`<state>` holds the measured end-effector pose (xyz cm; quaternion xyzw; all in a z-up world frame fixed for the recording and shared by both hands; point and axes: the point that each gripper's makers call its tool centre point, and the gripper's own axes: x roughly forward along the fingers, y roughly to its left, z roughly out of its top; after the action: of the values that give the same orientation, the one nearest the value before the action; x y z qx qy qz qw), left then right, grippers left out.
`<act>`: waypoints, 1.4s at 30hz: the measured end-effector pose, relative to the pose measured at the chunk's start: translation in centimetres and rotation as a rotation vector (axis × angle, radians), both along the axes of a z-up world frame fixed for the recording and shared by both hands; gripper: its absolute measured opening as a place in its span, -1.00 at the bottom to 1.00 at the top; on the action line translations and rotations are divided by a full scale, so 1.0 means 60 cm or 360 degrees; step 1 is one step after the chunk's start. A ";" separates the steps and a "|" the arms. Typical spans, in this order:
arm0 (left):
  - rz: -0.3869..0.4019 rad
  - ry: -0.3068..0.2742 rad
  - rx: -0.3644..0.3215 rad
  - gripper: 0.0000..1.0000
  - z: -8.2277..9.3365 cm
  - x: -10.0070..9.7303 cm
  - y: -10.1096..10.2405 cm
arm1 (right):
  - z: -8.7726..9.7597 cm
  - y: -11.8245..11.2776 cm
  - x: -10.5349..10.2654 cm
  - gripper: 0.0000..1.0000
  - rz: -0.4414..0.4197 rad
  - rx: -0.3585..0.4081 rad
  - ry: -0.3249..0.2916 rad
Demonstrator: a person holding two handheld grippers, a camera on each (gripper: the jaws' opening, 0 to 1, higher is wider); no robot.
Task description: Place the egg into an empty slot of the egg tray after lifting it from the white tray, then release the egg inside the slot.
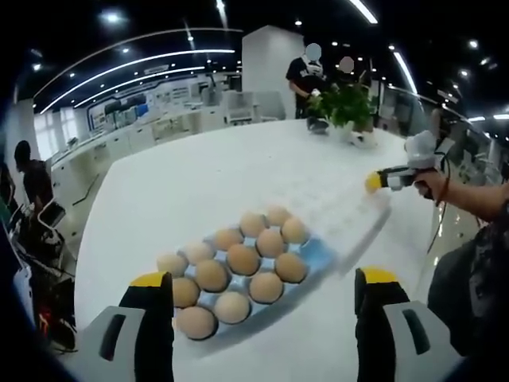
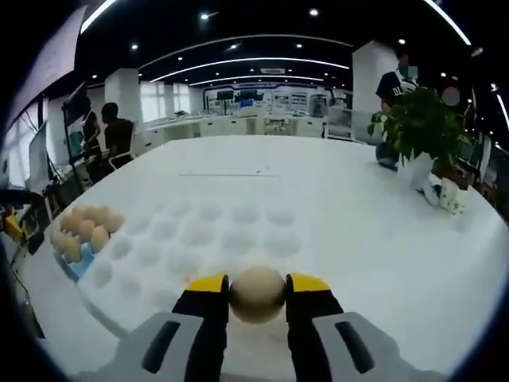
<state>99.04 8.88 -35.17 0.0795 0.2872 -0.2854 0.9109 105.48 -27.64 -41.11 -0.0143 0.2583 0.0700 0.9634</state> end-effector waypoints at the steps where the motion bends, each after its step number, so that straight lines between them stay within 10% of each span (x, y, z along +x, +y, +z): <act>1: 0.0001 -0.0001 -0.0001 0.93 0.000 0.000 0.000 | 0.001 0.000 0.000 -0.44 -0.0002 -0.0002 -0.0003; 42: 0.0003 -0.0003 -0.0035 0.92 -0.003 -0.013 0.018 | 0.020 0.161 0.005 -0.43 0.0253 0.0101 -0.0029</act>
<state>98.26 9.96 -35.33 0.0694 0.2831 -0.2876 0.9123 105.78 -17.97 -39.90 -0.0049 0.2451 0.1544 0.9571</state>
